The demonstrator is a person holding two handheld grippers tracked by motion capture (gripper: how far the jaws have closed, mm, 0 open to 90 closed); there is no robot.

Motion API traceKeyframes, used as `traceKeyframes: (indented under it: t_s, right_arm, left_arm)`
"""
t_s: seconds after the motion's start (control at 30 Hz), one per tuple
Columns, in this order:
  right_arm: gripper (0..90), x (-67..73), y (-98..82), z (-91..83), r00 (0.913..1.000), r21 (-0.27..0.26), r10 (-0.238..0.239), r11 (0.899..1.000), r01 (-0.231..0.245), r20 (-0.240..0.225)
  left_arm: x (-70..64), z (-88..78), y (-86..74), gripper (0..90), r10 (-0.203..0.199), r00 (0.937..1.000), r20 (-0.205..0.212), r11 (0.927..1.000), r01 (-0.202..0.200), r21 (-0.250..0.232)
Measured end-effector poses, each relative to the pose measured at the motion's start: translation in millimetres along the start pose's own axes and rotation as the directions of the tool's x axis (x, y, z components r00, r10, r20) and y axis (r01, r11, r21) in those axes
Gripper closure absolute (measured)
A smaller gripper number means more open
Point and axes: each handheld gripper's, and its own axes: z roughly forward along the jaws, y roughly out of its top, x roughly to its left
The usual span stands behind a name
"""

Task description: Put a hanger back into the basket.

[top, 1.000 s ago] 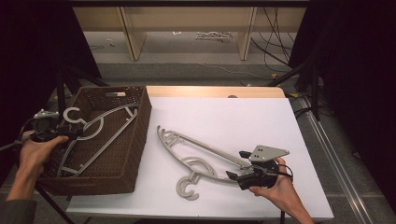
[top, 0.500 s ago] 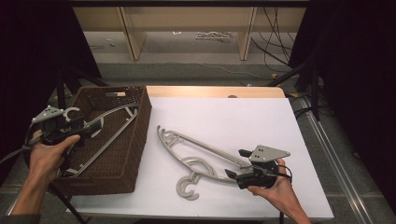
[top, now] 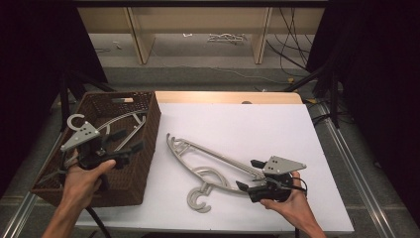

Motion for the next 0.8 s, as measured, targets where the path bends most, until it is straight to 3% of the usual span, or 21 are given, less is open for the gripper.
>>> traceKeyframes:
  t_s: [0.03, 0.1, 0.23, 0.33, 0.8]
  right_arm:
    - [18.0, 0.3, -0.1, 0.0, 1.0, 0.001, 0.004, 1.0, -0.004, -0.004]
    - [18.0, 0.2, -0.4, 0.3, 1.0, 0.0, 0.004, 1.0, -0.004, -0.005]
    - [18.0, -0.1, -1.2, 0.7, 0.9998, 0.004, 0.016, 1.0, -0.015, -0.011]
    - [18.0, -1.2, -2.4, 0.6, 0.9998, -0.001, 0.018, 1.0, -0.018, -0.009]
    - [18.0, 1.0, -3.4, 3.0, 0.9999, -0.014, 0.006, 1.0, -0.006, -0.01]
  left_arm:
    - [0.0, 0.0, 0.0, 19.6, 0.0, 1.0, 0.0, 1.0, 0.0, 0.0]
    - [-16.3, 4.8, -6.0, 19.1, 0.04, 0.999, 0.019, 0.9989, -0.041, 0.023]
    - [-30.4, 9.5, -15.3, 19.1, 0.069, 0.9965, 0.048, 0.997, -0.07, 0.032]
    - [-45.5, 13.1, -29.7, 19.1, 0.1, 0.9915, 0.083, 0.9943, -0.103, 0.03]
    - [-58.1, 16.4, -68.6, 19.3, 0.118, 0.987, 0.109, 0.9918, -0.123, 0.036]
